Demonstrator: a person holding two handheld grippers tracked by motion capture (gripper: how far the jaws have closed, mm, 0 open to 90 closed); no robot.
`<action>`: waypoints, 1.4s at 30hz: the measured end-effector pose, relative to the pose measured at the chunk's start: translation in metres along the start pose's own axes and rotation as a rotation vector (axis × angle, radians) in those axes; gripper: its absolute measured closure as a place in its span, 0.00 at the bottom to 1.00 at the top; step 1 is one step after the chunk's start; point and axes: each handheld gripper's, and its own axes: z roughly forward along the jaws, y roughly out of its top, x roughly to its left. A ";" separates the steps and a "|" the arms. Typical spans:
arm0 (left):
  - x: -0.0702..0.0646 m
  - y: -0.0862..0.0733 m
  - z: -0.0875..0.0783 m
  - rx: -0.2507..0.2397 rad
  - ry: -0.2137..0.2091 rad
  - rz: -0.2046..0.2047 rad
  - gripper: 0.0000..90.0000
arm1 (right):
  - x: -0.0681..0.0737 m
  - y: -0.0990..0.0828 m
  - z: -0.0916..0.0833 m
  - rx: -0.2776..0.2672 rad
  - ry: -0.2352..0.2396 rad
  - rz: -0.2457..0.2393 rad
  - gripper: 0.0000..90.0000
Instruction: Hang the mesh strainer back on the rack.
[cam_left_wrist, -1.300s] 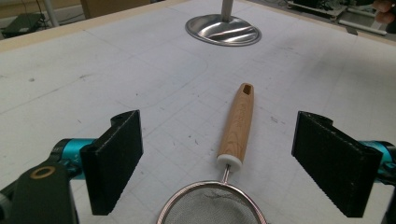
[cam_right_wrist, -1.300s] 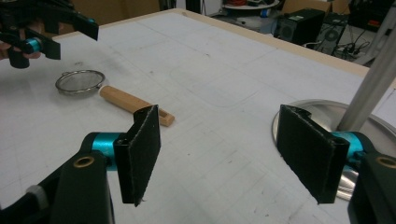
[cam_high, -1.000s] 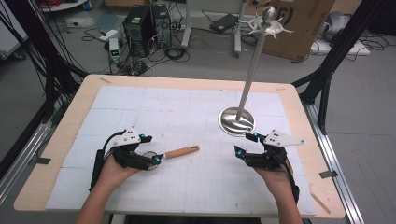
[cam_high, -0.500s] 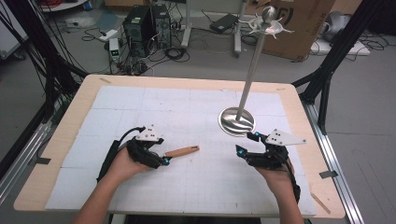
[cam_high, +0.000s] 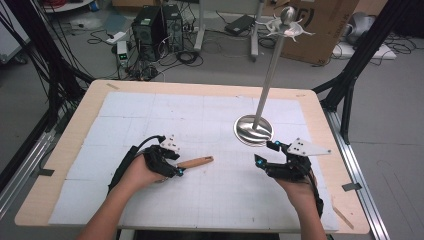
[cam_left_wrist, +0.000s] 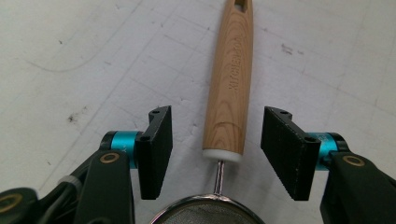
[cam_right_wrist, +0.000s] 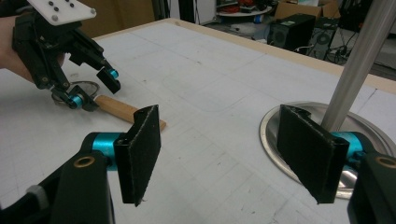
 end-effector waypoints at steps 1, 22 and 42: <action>0.000 0.000 0.001 0.013 0.003 0.006 0.52 | 0.000 0.000 0.000 -0.001 0.003 -0.001 0.34; -0.004 0.007 0.006 0.065 0.014 0.057 0.67 | 0.001 -0.002 0.004 0.009 0.015 0.006 0.34; -0.002 0.025 0.011 0.221 -0.019 0.008 0.73 | 0.003 -0.003 0.007 0.025 0.020 0.003 0.34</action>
